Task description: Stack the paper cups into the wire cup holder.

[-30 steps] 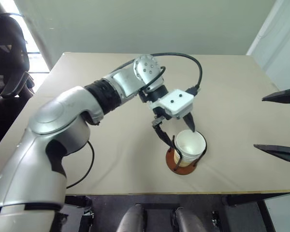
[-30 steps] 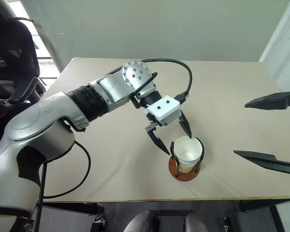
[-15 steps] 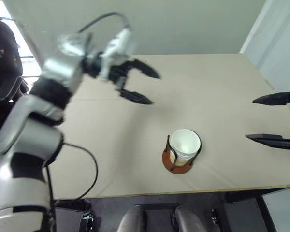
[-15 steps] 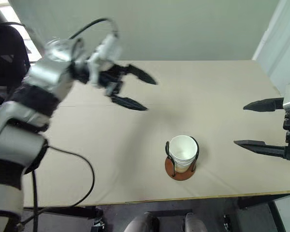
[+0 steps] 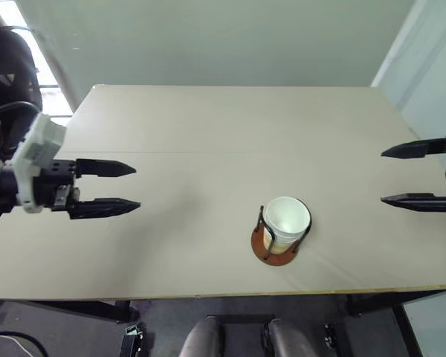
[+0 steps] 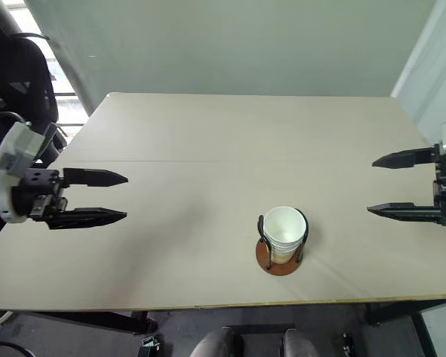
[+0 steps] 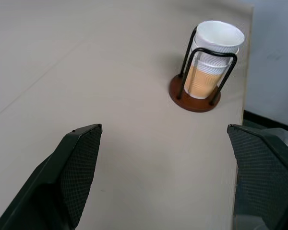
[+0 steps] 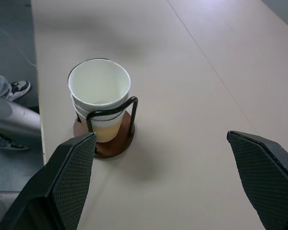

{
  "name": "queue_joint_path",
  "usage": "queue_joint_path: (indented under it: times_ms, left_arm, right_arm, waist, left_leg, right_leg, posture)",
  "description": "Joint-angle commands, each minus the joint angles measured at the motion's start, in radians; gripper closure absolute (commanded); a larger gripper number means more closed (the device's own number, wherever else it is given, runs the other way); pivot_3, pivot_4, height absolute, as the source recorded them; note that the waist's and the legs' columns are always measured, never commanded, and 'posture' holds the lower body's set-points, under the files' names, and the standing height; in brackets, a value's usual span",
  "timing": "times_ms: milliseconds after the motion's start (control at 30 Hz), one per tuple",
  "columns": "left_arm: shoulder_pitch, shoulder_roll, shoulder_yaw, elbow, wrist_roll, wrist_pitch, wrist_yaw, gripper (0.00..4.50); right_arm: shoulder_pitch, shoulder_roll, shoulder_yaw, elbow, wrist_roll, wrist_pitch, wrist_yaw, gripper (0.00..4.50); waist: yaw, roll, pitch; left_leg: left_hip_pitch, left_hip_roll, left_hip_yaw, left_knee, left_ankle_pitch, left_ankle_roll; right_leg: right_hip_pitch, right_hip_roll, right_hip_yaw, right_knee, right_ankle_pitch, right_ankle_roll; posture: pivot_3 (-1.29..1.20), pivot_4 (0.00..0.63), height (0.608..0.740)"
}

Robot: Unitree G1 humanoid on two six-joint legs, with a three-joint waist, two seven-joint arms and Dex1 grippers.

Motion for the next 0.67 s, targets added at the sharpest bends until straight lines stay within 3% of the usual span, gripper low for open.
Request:
queue_joint_path:
  times_ms: [33,267,667]
  left_arm:
    - [0.055,-0.020,0.137,-0.099,-0.006,0.065,0.036,0.03]
    - [0.133,-0.062,0.249,-0.178,0.004,0.140,0.066,0.03]
    - [0.167,-0.094,0.297,-0.240,0.007,0.172,0.087,0.03]
  right_arm:
    - [-0.132,0.057,0.102,0.061,-0.037,-0.040,0.036,0.00]
    - [-0.261,0.125,0.201,0.144,-0.099,-0.073,0.088,0.00]
    - [-0.338,0.154,0.234,0.216,-0.152,-0.107,0.130,0.00]
  waist:
    - [-0.009,-0.001,0.000]
    - [-0.016,-0.001,0.000]
    - [-0.016,-0.001,0.000]
  left_leg:
    - [0.004,0.000,0.000,0.000,0.001,-0.001]
    - [0.006,0.001,-0.001,-0.009,0.008,-0.004]
    - [0.000,0.003,-0.002,-0.020,0.008,-0.010]
  right_leg:
    - [0.001,0.000,0.001,0.001,0.002,-0.003]
    - [-0.002,0.002,0.001,0.002,0.007,-0.012]
    - [-0.008,0.002,0.000,0.001,0.007,-0.013]
  posture:
    - [0.00,0.150,0.740]
    - [0.00,0.150,0.740]
    - [0.00,0.150,0.740]
